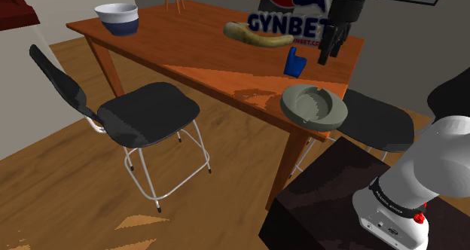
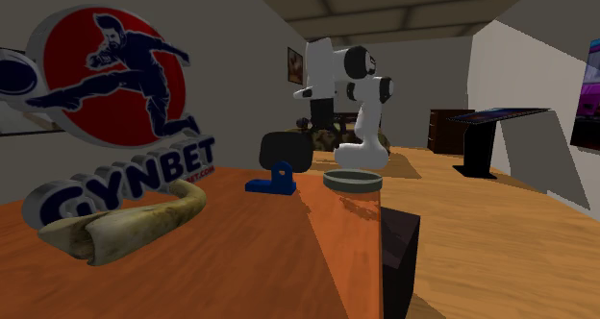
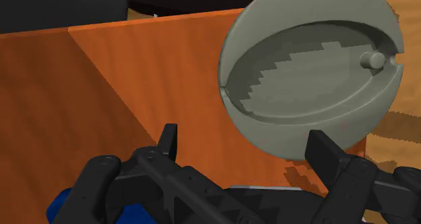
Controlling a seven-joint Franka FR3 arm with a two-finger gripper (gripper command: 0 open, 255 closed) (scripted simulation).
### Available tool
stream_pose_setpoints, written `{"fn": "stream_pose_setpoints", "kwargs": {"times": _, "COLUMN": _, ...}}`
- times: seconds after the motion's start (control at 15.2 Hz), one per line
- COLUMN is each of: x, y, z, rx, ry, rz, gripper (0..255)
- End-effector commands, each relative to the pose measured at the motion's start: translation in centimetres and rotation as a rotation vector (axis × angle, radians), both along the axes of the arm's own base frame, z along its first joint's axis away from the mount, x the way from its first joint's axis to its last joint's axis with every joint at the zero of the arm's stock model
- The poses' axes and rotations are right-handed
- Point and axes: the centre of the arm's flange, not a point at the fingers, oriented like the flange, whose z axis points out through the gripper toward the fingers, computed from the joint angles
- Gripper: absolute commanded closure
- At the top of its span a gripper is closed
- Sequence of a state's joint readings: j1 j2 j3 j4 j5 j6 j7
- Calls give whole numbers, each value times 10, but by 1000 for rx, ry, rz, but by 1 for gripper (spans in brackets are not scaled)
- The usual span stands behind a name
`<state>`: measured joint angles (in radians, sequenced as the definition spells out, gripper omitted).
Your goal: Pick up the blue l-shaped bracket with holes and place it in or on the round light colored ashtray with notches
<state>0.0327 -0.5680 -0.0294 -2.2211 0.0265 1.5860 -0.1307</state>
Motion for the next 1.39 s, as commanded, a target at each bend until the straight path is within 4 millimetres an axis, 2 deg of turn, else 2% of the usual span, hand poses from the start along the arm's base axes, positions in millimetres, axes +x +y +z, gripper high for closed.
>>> {"fn": "stream_pose_setpoints", "kwargs": {"times": 0.0, "x": 25, "y": -8, "z": -4, "rx": -15, "ry": 3, "rz": 54, "gripper": 0}}
{"fn": "stream_pose_setpoints", "kwargs": {"times": 0.4, "x": 100, "y": -27, "z": -14, "rx": -59, "ry": 11, "rz": 207, "gripper": 0}}
{"fn": "stream_pose_setpoints", "kwargs": {"times": 0.73, "x": 163, "y": -34, "z": -21, "rx": -94, "ry": 18, "rz": 333, "gripper": 0}}
{"fn": "stream_pose_setpoints", "kwargs": {"times": 1.19, "x": 160, "y": -37, "z": -58, "rx": -94, "ry": 18, "rz": 333, "gripper": 0}}
{"fn": "stream_pose_setpoints", "kwargs": {"times": 1.32, "x": 160, "y": -37, "z": -61, "rx": -94, "ry": 18, "rz": 333, "gripper": 0}}
